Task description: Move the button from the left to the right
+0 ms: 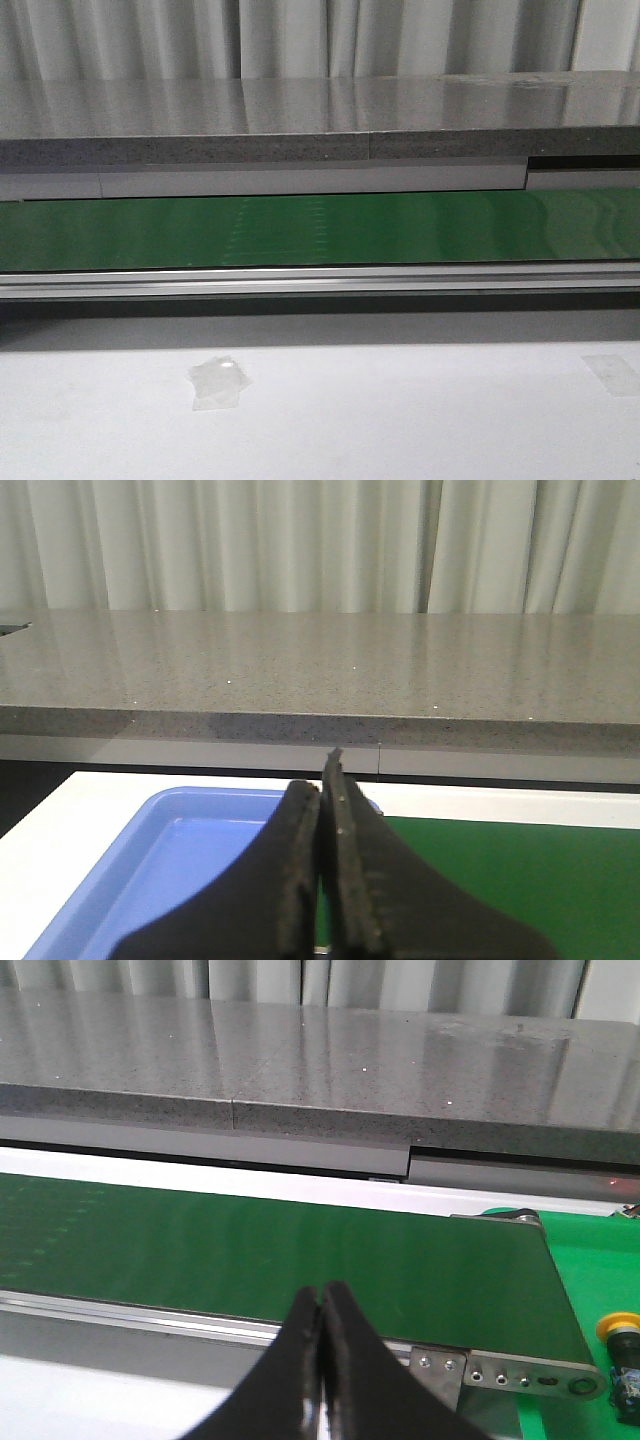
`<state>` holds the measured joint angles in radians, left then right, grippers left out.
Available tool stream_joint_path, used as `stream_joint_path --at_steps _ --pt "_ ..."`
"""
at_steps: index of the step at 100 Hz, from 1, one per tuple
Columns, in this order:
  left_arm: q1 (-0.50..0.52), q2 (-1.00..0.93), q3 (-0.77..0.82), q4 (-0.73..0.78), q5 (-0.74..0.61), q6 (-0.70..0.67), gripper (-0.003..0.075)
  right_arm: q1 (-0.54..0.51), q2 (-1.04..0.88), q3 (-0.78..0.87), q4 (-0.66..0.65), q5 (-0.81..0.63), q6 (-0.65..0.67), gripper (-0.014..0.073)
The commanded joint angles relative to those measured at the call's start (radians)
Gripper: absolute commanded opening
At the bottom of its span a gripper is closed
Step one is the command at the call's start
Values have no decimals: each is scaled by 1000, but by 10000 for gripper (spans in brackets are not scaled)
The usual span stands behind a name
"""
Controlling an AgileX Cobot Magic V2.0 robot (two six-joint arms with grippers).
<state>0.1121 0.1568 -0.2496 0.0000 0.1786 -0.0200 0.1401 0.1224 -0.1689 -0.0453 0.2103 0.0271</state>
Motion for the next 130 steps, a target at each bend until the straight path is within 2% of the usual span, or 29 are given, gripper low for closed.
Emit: stream_joint_path --at_steps 1,27,43,130 --pt "-6 20 -36 -7 -82 -3 -20 -1 -29 23 1 -122 11 -65" --pt "-6 20 -36 -7 -82 -3 -20 -1 -155 137 24 -126 11 -65" --pt "-6 20 -36 -7 -82 -3 -20 -1 -153 182 26 -192 11 -65" --pt "-6 20 -36 -7 -82 -3 -20 -1 -153 181 27 -200 11 -65"
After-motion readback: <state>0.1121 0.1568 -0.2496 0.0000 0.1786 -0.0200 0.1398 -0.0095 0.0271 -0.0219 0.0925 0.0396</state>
